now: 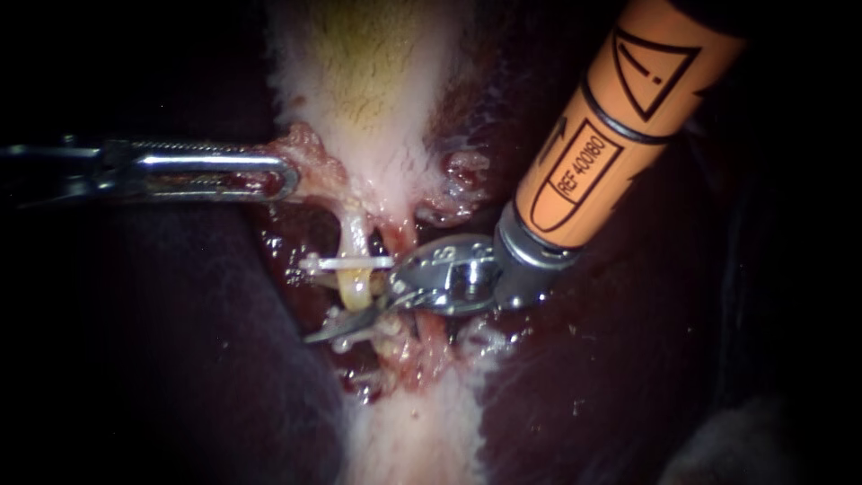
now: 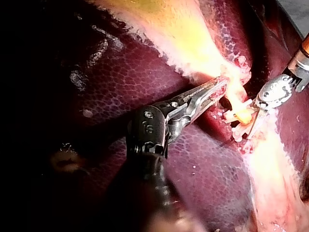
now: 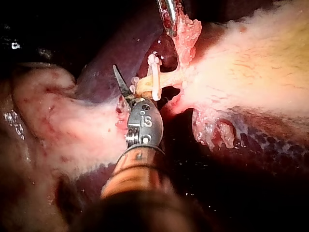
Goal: Go to the cutting position left tube
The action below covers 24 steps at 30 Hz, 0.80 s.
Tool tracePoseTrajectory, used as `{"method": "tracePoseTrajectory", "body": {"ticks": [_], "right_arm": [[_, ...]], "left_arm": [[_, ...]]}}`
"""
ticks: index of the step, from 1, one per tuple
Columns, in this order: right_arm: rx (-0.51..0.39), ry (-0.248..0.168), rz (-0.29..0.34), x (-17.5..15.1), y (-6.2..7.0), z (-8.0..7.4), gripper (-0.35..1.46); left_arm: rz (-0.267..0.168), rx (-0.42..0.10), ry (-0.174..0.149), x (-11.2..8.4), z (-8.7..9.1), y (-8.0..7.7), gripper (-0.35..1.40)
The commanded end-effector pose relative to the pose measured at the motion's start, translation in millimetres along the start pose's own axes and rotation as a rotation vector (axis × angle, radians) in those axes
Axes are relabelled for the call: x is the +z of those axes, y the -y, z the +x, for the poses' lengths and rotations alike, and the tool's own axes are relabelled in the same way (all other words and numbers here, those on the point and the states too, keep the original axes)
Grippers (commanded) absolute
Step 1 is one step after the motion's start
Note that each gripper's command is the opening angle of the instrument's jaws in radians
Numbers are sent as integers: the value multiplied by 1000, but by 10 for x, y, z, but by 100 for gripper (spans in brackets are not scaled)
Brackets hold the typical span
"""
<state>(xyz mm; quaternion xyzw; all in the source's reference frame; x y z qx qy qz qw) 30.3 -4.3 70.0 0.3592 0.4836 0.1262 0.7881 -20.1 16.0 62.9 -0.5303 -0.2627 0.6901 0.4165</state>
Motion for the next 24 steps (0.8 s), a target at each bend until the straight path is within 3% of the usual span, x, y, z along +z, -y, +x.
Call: {"method": "tracePoseTrajectory", "body": {"ticks": [1,11,24], "right_arm": [[10,-12,9,0,2,2,143],[23,-58,56,8,14,12,143],[45,-85,67,12,14,15,143]], "left_arm": [[0,0,0,0,0,0,-35],[-1,0,0,0,0,3,-35],[1,0,-1,0,0,3,-35]]}}
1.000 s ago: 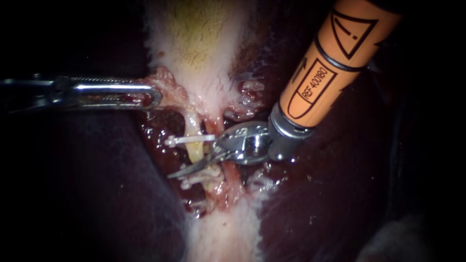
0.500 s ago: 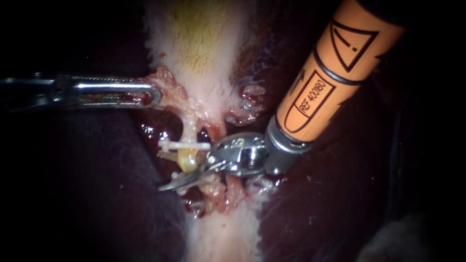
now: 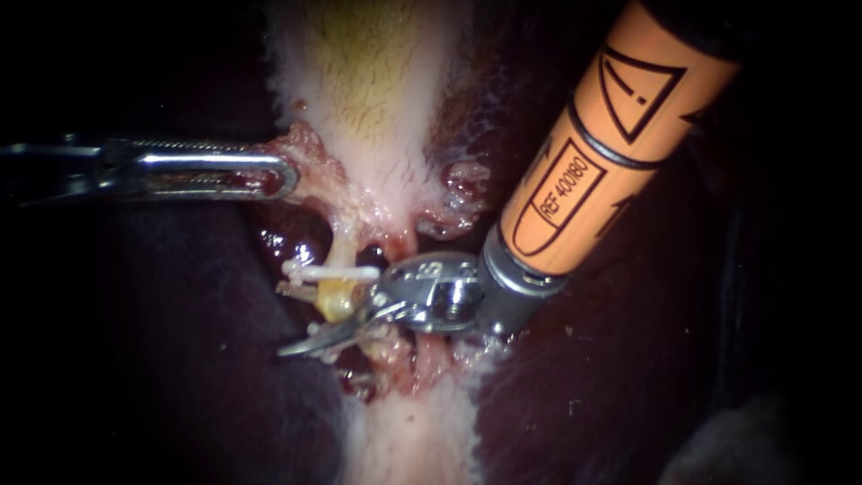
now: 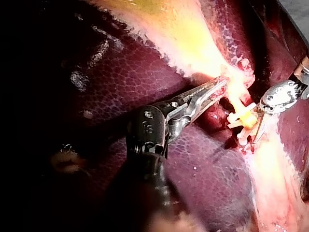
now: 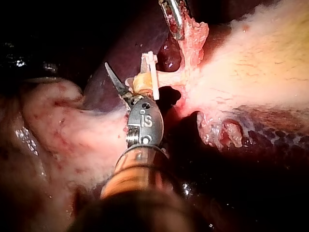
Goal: Go to the cutting position left tube
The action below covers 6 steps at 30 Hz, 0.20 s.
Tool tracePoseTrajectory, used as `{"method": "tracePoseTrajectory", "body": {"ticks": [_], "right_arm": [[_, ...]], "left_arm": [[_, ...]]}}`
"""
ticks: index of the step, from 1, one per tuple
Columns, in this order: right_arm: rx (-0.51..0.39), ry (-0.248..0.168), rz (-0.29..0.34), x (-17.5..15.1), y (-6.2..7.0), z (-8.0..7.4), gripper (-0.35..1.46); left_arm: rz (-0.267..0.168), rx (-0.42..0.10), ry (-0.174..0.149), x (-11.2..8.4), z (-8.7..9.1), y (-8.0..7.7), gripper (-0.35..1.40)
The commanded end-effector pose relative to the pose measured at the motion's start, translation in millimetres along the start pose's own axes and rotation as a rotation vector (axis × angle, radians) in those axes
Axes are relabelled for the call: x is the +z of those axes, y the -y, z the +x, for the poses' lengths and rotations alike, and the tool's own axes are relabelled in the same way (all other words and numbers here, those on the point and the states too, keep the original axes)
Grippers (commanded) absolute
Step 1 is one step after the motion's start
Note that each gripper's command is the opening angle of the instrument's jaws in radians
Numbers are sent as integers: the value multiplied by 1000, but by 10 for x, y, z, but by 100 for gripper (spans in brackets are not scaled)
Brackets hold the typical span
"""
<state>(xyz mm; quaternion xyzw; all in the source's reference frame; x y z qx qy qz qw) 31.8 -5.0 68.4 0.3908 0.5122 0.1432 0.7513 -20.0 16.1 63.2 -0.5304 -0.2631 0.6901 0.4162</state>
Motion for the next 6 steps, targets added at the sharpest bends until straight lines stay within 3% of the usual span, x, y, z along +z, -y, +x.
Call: {"method": "tracePoseTrajectory", "body": {"ticks": [1,6], "right_arm": [[-1,0,0,0,0,0,143],[-2,-3,-2,-1,0,-1,143]], "left_arm": [[2,0,-1,0,0,0,-35],[2,0,-1,0,0,0,-35]]}}
